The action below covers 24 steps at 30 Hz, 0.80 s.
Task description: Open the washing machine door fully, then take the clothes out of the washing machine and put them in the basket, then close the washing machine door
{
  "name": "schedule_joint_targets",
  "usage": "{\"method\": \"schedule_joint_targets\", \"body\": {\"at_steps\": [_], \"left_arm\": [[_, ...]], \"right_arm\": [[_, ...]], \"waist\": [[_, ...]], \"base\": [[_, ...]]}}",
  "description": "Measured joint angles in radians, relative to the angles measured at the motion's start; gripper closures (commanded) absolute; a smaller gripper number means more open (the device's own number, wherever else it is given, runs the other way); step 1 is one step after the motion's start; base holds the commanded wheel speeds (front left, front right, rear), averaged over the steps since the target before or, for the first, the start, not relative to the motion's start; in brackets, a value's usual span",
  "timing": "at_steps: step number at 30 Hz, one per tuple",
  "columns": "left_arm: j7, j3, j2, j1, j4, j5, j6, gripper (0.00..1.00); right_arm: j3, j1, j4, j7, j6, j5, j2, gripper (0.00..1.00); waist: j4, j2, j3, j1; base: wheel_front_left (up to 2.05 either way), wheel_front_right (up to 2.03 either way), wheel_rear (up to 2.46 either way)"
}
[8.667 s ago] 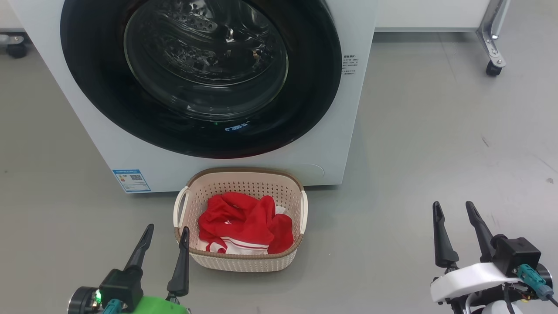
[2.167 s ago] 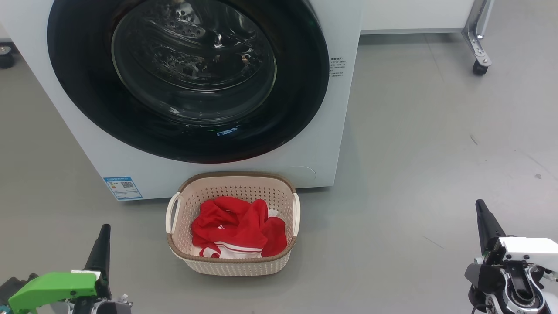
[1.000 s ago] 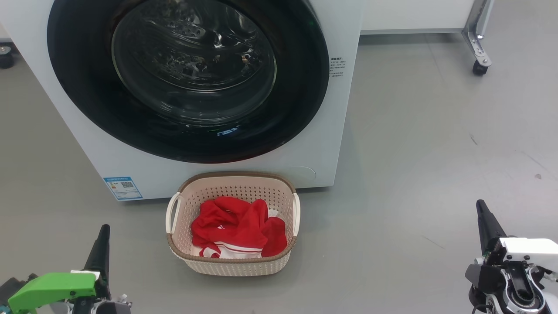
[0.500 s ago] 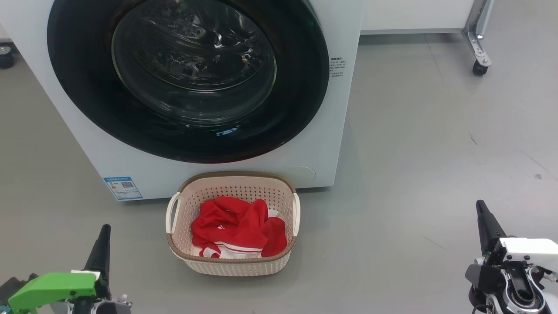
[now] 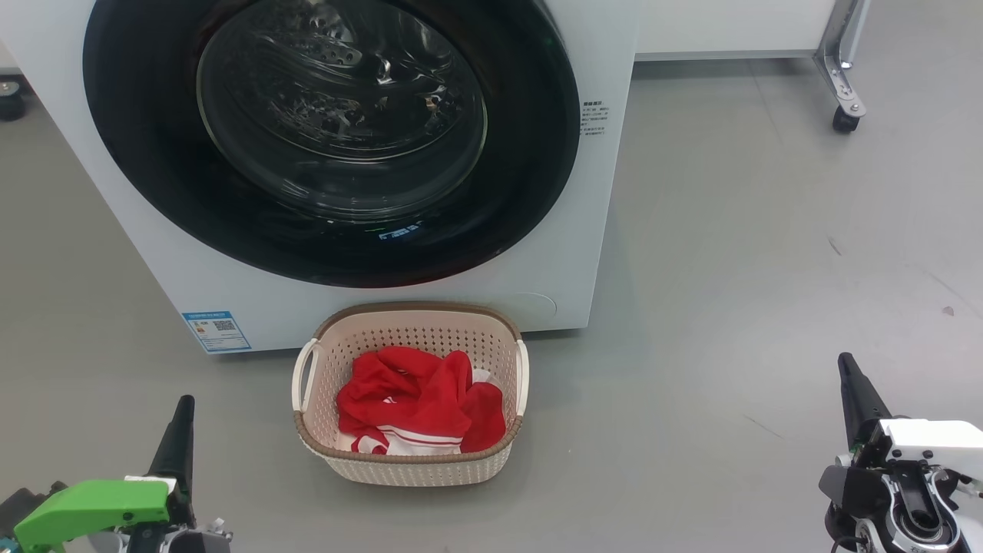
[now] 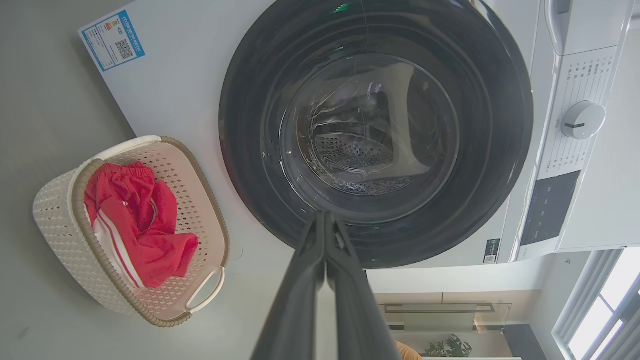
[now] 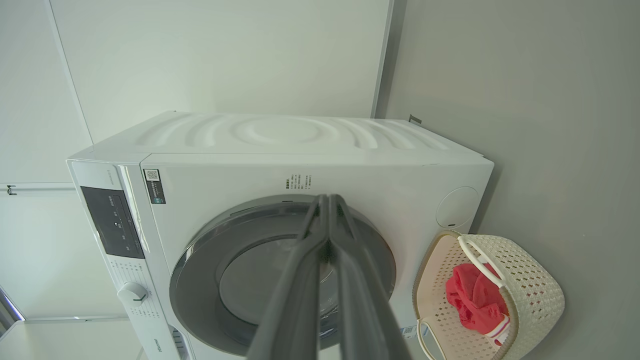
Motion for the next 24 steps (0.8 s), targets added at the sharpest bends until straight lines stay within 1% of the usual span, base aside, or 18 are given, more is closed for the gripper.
{"method": "schedule_joint_targets", "body": {"at_steps": [24], "left_arm": [[0.0,0.002,-0.001,0.0,-0.001,0.0,0.0,1.0]], "right_arm": [[-0.003,0.0,0.0,0.003,0.0,0.0,0.001,1.0]], "waist": [[0.0,0.0,0.0,0.0]], "base": [[0.0,0.0,0.0]]}}
